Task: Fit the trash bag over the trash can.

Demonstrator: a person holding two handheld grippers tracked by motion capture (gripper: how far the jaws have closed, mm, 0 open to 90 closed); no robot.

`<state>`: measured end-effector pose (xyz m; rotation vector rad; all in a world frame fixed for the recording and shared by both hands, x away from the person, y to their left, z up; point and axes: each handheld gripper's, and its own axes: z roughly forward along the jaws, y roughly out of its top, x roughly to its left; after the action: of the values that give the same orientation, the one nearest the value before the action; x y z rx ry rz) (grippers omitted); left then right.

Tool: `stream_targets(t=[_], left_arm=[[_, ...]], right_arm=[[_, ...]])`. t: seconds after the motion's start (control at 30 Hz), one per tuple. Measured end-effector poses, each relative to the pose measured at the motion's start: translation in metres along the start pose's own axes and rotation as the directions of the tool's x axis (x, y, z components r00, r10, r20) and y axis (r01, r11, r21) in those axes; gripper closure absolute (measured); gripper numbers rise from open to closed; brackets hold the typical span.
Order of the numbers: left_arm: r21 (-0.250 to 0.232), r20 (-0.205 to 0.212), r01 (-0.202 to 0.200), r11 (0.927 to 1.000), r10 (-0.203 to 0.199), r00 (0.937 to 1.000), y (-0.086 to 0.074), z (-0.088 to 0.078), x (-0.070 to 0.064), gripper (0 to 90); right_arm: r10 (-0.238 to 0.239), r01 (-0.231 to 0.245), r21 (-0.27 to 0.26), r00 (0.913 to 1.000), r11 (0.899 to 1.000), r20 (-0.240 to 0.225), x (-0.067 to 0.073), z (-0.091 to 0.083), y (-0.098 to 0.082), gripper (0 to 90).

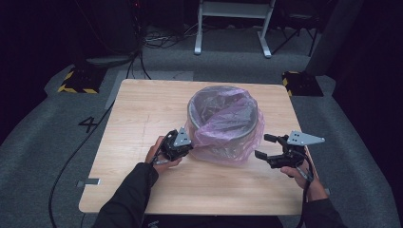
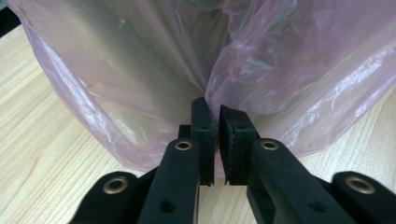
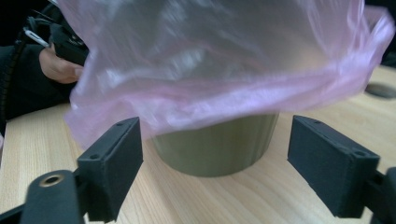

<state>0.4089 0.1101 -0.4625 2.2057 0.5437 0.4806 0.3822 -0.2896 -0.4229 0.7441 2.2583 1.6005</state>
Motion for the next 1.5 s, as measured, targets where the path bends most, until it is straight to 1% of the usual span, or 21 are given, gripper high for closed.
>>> stream_targets(t=[0.07,0.1,0.2,0.3,0.4,0.43,0.47,0.5,0.53,0.6,0.67,0.7,0.9,1.0,1.03,1.17,1.27,1.33,1.37,1.43,1.5], left_arm=[[-0.003,0.0,0.005,1.0,-0.005,1.0,0.001,0.0,-0.001,83.0],[-0.005,0.0,0.006,1.0,-0.006,1.0,0.001,0.0,-0.001,82.9],[-0.005,-0.001,0.002,1.0,-0.002,1.0,0.001,0.0,-0.001,82.2],[-0.006,0.0,0.008,1.0,-0.008,1.0,0.002,0.0,-0.001,82.0],[-0.005,0.002,0.009,0.9999,-0.009,1.0,0.002,-0.001,-0.001,81.9],[-0.007,0.001,0.008,0.9999,-0.008,1.0,0.003,-0.001,-0.001,81.9],[-0.007,0.002,0.008,0.9999,-0.008,1.0,0.003,-0.001,-0.001,81.7],[-0.007,0.002,0.007,0.9999,-0.007,1.0,0.003,-0.001,-0.001,81.7],[-0.008,0.002,0.007,0.9999,-0.007,1.0,0.003,-0.001,-0.001,81.6],[-0.01,0.005,0.014,0.9999,-0.013,0.9999,0.002,-0.001,-0.001,81.5],[-0.012,0.009,0.017,0.9998,-0.017,0.9998,0.002,-0.001,0.0,81.5],[-0.015,0.009,0.02,0.9997,-0.02,0.9998,0.002,0.0,0.0,81.5],[-0.013,0.011,0.019,0.9997,-0.019,0.9998,0.001,0.0,-0.001,81.5],[-0.012,0.01,0.02,0.9997,-0.019,0.9998,0.001,0.001,-0.001,81.5],[-0.006,0.013,0.02,0.9998,-0.02,0.9997,0.001,0.001,-0.001,81.5],[0.01,0.019,0.017,0.9998,-0.017,0.9997,-0.001,0.005,-0.001,81.6],[0.035,0.015,0.022,0.9991,-0.023,0.9996,-0.002,0.009,0.0,81.5],[0.041,0.021,0.023,0.9989,-0.024,0.9995,-0.003,0.011,0.0,81.6],[0.056,0.018,0.026,0.9981,-0.027,0.9995,-0.005,0.013,0.002,81.5],[0.064,0.018,0.035,0.9973,-0.036,0.9992,-0.006,0.015,0.002,81.1],[0.064,0.015,0.038,0.9972,-0.039,0.9991,-0.006,0.014,0.003,80.7]], right_arm=[[-0.07,0.068,0.028,0.9957,0.997,0.061,0.007,-0.001,0.006,15.0],[-0.102,0.099,0.036,0.9921,0.994,0.073,0.01,0.0,0.008,15.2],[-0.167,0.165,0.033,0.9834,0.986,0.069,0.019,0.002,0.012,15.0],[-0.224,0.221,0.057,0.9724,0.974,0.064,0.026,0.01,0.014,15.2],[-0.242,0.235,0.081,0.9667,0.968,0.083,0.024,0.02,0.014,15.7],[-0.252,0.244,0.095,0.9643,0.965,0.083,0.023,0.026,0.013,17.5],[-0.26,0.252,0.105,0.9627,0.962,0.075,0.022,0.029,0.013,25.4],[-0.267,0.259,0.118,0.9617,0.959,0.061,0.021,0.033,0.011,38.1],[-0.275,0.267,0.134,0.9604,0.954,0.047,0.02,0.036,0.01,42.1],[-0.279,0.271,0.157,0.9597,0.95,0.034,0.018,0.041,0.008,59.2],[-0.282,0.274,0.165,0.9588,0.947,0.029,0.018,0.043,0.007,62.4],[-0.288,0.278,0.171,0.957,0.945,0.034,0.016,0.047,0.006,73.6],[-0.3,0.288,0.161,0.9528,0.944,0.05,0.014,0.05,0.004,89.0],[-0.308,0.296,0.172,0.9502,0.94,0.049,0.015,0.051,0.003,90.0],[-0.305,0.291,0.195,0.951,0.937,0.047,0.014,0.053,0.0,90.0],[-0.296,0.28,0.219,0.954,0.935,0.045,0.012,0.055,-0.004,90.0],[-0.298,0.273,0.279,0.9534,0.921,0.048,0.006,0.06,-0.01,90.0],[-0.287,0.26,0.3,0.9565,0.918,0.05,0.004,0.062,-0.013,90.0],[-0.272,0.238,0.348,0.9609,0.907,0.05,-0.001,0.068,-0.019,90.0],[-0.257,0.218,0.373,0.9648,0.902,0.057,-0.005,0.071,-0.022,90.0],[-0.243,0.204,0.371,0.9681,0.906,0.06,-0.007,0.072,-0.024,90.0]])
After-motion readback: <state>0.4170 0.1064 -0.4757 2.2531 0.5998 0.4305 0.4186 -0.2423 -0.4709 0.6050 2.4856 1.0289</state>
